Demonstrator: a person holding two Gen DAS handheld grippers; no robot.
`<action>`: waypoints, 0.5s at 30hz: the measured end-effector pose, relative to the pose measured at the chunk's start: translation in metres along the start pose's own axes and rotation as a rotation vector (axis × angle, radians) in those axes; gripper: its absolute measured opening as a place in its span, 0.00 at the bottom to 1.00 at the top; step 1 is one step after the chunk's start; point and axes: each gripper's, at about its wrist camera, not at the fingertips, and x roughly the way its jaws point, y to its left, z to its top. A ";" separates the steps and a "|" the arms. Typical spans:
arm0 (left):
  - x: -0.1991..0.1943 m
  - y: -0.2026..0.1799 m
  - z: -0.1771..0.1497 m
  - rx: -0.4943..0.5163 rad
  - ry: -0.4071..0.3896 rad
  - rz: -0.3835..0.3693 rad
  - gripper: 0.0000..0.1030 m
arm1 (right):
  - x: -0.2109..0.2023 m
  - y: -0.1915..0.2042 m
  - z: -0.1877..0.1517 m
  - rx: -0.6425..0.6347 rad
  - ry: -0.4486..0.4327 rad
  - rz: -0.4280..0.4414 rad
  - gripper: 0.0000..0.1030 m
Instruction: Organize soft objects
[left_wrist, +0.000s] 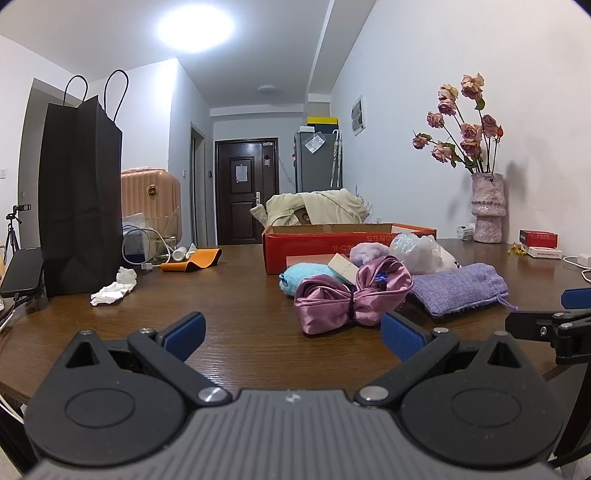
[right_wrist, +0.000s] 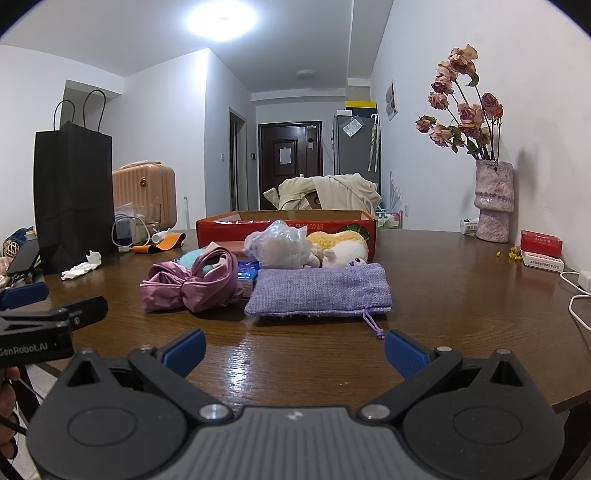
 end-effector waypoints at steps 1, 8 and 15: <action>0.000 0.000 0.000 0.000 0.001 0.000 1.00 | 0.000 0.000 0.000 0.001 0.001 0.000 1.00; 0.000 -0.002 -0.001 0.005 0.001 -0.002 1.00 | 0.000 -0.001 -0.001 0.004 0.003 -0.002 1.00; 0.000 -0.003 -0.002 0.004 0.002 -0.005 1.00 | 0.001 -0.001 -0.001 0.006 0.004 -0.002 1.00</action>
